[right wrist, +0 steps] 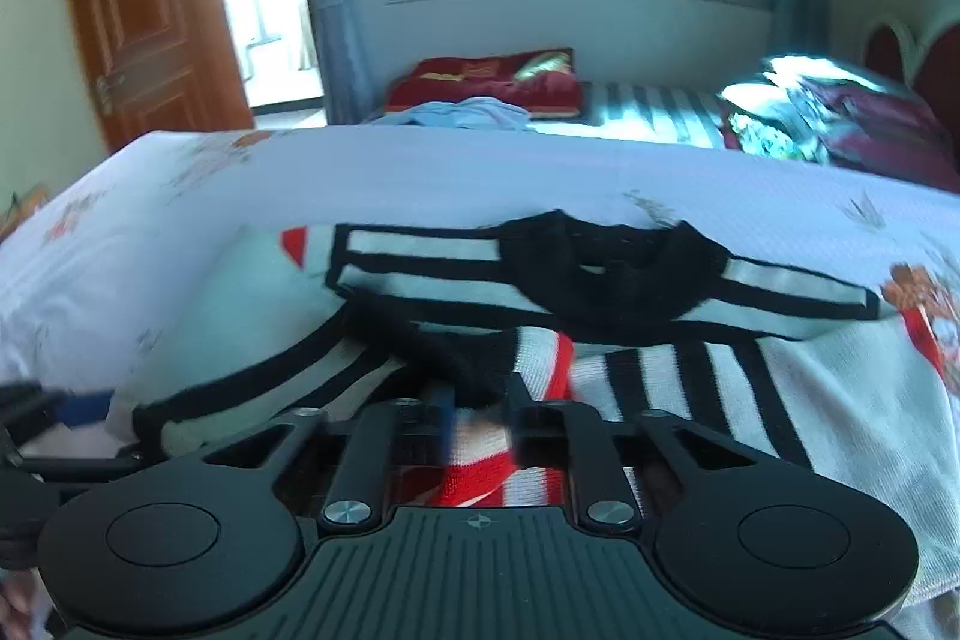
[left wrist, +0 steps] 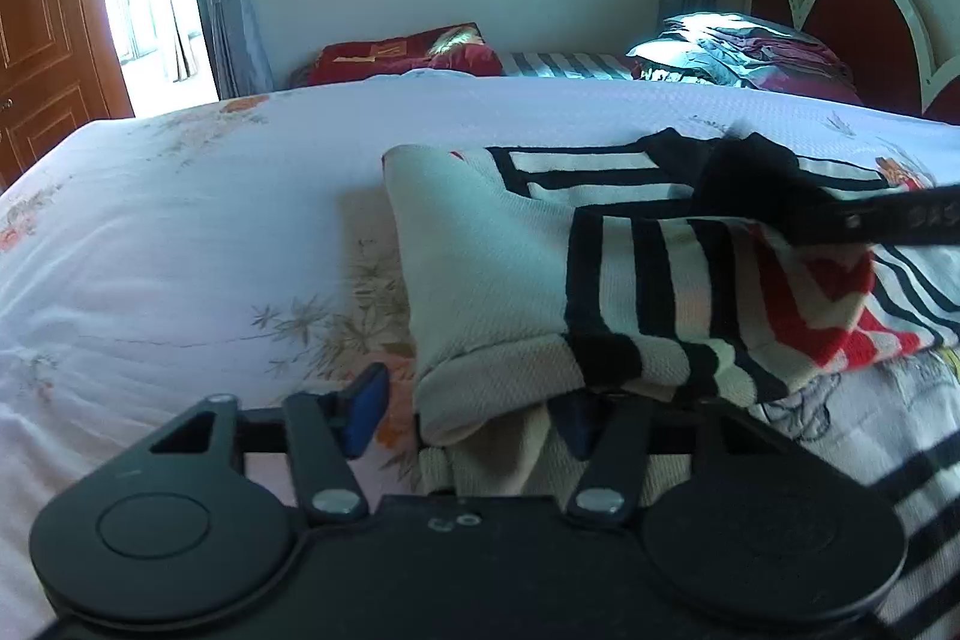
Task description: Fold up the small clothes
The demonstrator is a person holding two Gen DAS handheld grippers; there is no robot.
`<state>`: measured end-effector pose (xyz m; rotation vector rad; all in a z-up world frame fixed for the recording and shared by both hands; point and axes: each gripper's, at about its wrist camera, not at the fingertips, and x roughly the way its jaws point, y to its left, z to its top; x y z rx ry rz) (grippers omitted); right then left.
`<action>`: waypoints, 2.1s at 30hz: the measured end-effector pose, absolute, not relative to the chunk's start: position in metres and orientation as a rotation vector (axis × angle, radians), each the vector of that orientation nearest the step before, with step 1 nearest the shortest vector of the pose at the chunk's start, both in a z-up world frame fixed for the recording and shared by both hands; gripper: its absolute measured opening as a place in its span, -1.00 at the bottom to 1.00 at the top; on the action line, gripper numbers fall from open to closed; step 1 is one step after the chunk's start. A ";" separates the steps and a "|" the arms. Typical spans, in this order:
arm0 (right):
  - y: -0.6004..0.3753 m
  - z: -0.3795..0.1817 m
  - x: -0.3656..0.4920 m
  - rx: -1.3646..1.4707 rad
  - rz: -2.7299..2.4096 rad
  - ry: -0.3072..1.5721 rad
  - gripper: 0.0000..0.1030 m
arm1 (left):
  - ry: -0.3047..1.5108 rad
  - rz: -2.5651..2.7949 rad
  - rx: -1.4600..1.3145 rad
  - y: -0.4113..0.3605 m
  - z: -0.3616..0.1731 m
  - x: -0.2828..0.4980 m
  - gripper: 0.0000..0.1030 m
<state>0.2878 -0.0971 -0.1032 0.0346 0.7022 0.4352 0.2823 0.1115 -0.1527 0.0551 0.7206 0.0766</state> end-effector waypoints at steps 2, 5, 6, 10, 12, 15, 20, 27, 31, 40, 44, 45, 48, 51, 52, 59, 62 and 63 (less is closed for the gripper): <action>-0.107 -0.100 0.291 0.064 0.414 0.702 -0.90 | 0.725 0.078 0.058 0.112 -0.156 0.285 -0.24; -0.140 -0.090 0.290 0.157 0.362 0.666 -0.92 | 0.724 0.076 0.042 0.114 -0.159 0.285 -0.30; -0.151 -0.087 0.288 0.171 0.336 0.653 -0.92 | 0.722 0.073 0.041 0.114 -0.159 0.284 -0.33; -0.193 -0.100 0.293 0.180 0.233 0.711 -0.92 | 0.733 0.058 0.040 0.113 -0.162 0.283 -0.44; -0.202 -0.114 0.296 0.214 0.257 0.796 -0.92 | 0.737 0.057 0.035 0.112 -0.164 0.284 -0.50; -0.211 -0.117 0.291 0.244 0.268 0.819 -0.91 | 0.742 0.059 -0.007 0.115 -0.163 0.284 -0.50; -0.229 -0.112 0.287 0.332 0.259 0.810 -0.85 | 0.750 0.045 0.004 0.116 -0.162 0.284 -0.50; -0.242 -0.114 0.292 0.380 0.210 0.798 -0.13 | 0.758 0.049 0.010 0.115 -0.163 0.285 -0.48; -0.241 -0.119 0.299 0.411 0.193 0.816 -0.68 | 0.760 0.056 0.013 0.113 -0.162 0.285 -0.48; -0.240 -0.092 0.280 0.320 0.234 0.719 -0.89 | 0.764 0.052 0.017 0.113 -0.163 0.287 -0.48; -0.242 -0.122 0.281 0.256 0.201 0.833 -0.89 | 0.761 0.050 0.030 0.111 -0.165 0.286 -0.43; -0.242 -0.125 0.279 0.248 0.203 0.837 -0.89 | 0.761 0.048 0.028 0.112 -0.165 0.285 -0.43; -0.245 -0.122 0.276 0.267 0.216 0.839 -0.88 | 0.766 0.043 0.032 0.112 -0.164 0.285 -0.43; -0.257 -0.112 0.271 0.304 0.234 0.837 -0.69 | 0.774 0.036 0.034 0.113 -0.161 0.284 -0.41; -0.261 -0.107 0.269 0.305 0.223 0.824 -0.46 | 0.777 0.031 0.035 0.113 -0.160 0.283 -0.41; -0.280 -0.101 0.288 0.334 0.186 0.802 -0.14 | 0.790 0.003 0.024 0.116 -0.154 0.273 -0.44; -0.278 -0.118 0.303 0.368 0.185 0.860 -0.15 | 0.798 0.004 0.011 0.117 -0.153 0.274 -0.45; -0.276 -0.123 0.306 0.370 0.180 0.874 -0.15 | 0.801 0.006 0.008 0.117 -0.153 0.275 -0.44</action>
